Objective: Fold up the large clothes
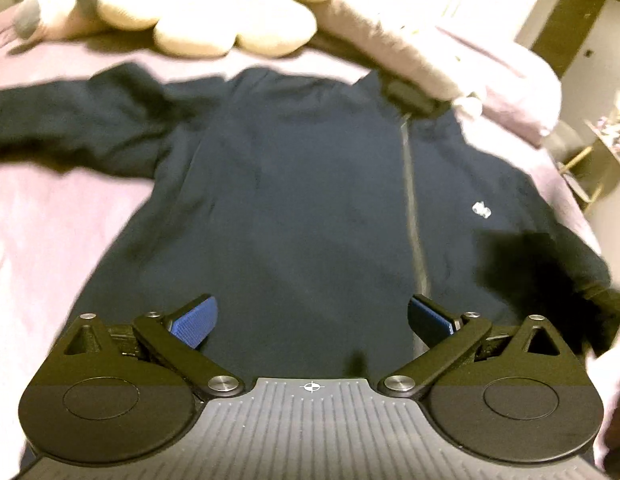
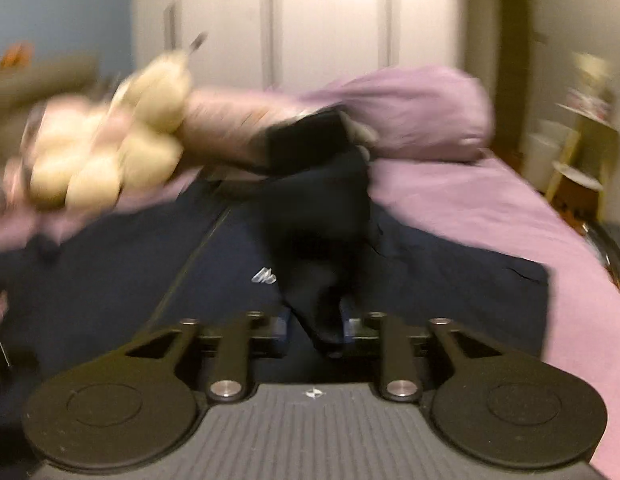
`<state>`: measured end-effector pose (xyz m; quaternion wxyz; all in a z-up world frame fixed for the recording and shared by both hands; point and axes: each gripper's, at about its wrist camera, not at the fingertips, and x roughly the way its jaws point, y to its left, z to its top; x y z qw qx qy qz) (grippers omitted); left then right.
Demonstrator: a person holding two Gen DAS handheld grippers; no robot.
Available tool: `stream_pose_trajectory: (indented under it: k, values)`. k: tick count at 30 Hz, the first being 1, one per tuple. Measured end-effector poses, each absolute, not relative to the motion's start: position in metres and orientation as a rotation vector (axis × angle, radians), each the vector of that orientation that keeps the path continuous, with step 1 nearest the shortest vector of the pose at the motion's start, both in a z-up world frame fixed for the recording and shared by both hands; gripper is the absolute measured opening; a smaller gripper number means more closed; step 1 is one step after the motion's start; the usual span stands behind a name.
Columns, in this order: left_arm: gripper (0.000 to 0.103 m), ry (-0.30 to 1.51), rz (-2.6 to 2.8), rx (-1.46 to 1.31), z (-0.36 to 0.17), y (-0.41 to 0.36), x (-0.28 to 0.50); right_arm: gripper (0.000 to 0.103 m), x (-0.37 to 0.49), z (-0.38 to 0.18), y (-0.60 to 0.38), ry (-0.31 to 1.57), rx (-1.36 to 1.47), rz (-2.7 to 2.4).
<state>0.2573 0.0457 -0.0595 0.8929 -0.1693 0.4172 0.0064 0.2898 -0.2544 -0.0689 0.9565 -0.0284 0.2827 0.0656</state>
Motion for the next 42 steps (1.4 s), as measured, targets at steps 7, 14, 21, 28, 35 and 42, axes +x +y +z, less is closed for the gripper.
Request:
stream_pose_trajectory:
  k: [7, 14, 21, 28, 35, 42]
  values:
    - [0.103, 0.8, -0.189, -0.52, -0.044, 0.036, 0.296, 0.074, 0.276, -0.086, -0.242, 0.664, -0.016, 0.206]
    - [0.102, 0.858, -0.379, -0.622, -0.079, -0.026, 0.371, 0.054, 0.231, -0.098, -0.356, 0.626, 0.638, 0.142]
    - [0.081, 0.939, -0.396, -0.613, -0.119, -0.063, 0.415, 0.049, 0.217, -0.144, -0.39, 0.646, 0.813, 0.123]
    - [0.042, 0.973, -0.445, -0.587, -0.123, -0.078, 0.417, 0.049, 0.214, -0.152, -0.396, 0.618, 0.849, 0.14]
    - [0.01, 0.958, -0.478, -0.545, -0.114, -0.093, 0.414, 0.049, 0.231, -0.152, -0.394, 0.623, 0.857, 0.133]
    - [0.008, 0.847, -0.481, -0.563, -0.079, -0.064, 0.411, 0.049, 0.224, -0.142, -0.409, 0.592, 0.858, 0.084]
